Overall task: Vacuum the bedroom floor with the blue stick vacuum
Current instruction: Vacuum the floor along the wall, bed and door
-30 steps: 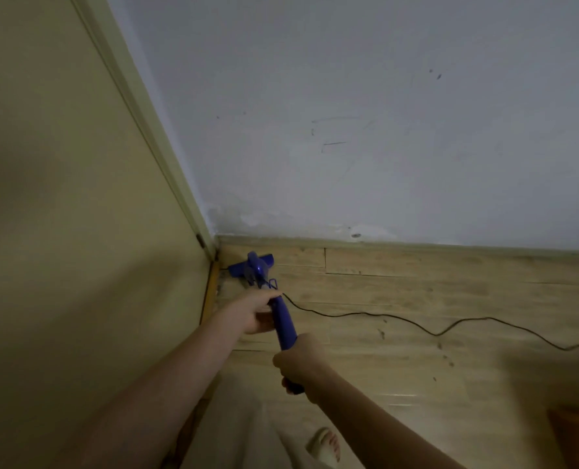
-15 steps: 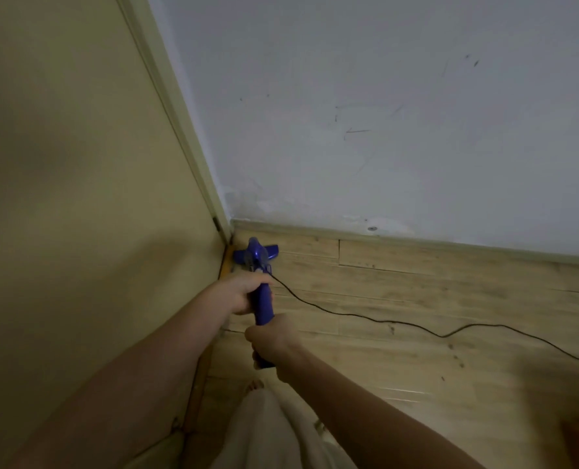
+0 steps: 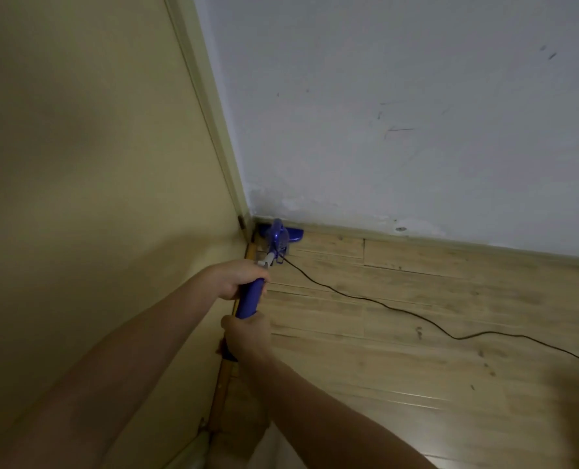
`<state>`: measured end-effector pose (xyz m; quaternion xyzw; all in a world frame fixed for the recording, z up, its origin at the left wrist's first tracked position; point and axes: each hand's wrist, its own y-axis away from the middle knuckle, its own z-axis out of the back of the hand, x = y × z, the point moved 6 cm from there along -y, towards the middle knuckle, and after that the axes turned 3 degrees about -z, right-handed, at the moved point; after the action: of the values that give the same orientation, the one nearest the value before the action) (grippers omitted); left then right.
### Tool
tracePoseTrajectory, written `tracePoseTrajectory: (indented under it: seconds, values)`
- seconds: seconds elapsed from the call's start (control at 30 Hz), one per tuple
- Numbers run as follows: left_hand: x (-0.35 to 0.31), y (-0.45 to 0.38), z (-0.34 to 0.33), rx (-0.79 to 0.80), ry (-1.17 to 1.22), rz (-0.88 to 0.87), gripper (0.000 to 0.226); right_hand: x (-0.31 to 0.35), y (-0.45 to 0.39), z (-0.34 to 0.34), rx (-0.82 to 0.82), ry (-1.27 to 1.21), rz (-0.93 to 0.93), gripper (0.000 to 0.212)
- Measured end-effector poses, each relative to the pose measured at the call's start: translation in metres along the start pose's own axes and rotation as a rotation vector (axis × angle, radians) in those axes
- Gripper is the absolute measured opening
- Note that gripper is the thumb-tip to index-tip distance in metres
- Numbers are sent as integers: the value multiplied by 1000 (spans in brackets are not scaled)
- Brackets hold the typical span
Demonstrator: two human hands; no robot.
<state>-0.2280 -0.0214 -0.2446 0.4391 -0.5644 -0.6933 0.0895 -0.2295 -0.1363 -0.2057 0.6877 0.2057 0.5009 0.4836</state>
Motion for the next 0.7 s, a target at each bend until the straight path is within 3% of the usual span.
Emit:
tracePoseTrajectory:
  seconds: [0.53, 0.7]
  values:
    - [-14, 20, 42, 51, -90, 74, 8, 14, -6, -46, 115, -92, -22, 24]
    - [-6, 20, 59, 2, -102, -26, 4, 7, -6, -72, 78, -96, -41, 20]
